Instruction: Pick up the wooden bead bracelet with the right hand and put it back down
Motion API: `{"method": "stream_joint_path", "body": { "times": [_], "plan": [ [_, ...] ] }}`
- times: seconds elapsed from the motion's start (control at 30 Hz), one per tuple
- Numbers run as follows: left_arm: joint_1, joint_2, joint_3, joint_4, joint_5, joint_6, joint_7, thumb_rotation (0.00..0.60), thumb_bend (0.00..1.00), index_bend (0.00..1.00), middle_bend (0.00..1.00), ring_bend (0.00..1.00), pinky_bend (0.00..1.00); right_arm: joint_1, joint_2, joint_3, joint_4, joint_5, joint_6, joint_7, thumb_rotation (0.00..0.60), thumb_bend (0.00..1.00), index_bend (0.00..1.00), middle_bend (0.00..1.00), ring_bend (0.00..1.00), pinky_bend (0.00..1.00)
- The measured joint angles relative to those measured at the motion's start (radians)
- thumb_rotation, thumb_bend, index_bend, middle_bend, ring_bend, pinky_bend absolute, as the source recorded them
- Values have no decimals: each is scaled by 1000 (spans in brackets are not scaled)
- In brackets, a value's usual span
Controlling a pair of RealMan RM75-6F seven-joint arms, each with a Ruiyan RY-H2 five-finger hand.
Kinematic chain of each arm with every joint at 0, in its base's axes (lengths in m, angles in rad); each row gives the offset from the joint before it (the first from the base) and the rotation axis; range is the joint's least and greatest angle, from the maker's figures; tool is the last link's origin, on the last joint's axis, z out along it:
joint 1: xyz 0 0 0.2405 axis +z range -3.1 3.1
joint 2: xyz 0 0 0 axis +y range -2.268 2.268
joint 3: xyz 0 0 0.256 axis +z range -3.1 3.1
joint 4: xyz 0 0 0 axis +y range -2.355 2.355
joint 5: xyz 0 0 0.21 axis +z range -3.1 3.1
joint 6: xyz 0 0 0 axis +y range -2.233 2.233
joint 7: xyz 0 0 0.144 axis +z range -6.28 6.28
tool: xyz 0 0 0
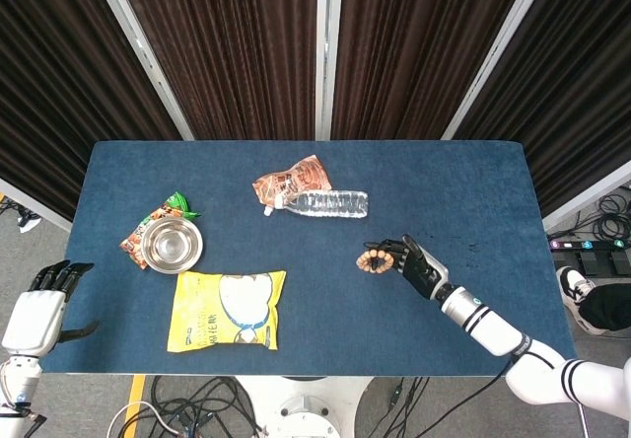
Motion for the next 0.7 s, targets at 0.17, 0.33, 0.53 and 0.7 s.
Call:
{"method": "stream_joint_path", "body": {
  "times": [0.17,0.33,0.53,0.7],
  "plan": [
    [-3,0,2,-1,3,-4,2,600,0,174,167,92,140,-8,-5,15,-6,6,-8,64,137,335,551,575,89,0],
    [-3,1,1,-3,2,-3,3,600,0,174,167,91,139,-2,2,22,8,-22,-30,122,135,374,551,575,89,0],
    [-7,1,2,-4,-2,-13,6,600,0,174,167,91,140,1,5,26,8,-28,-48,110,136,112,569,601,126,0],
    [-7,2,3,-4,-1,-13,6,600,0,174,166,91,140,9,13,22,-1,-52,-46,250,133,54,597,611,136,0]
  ]
}}
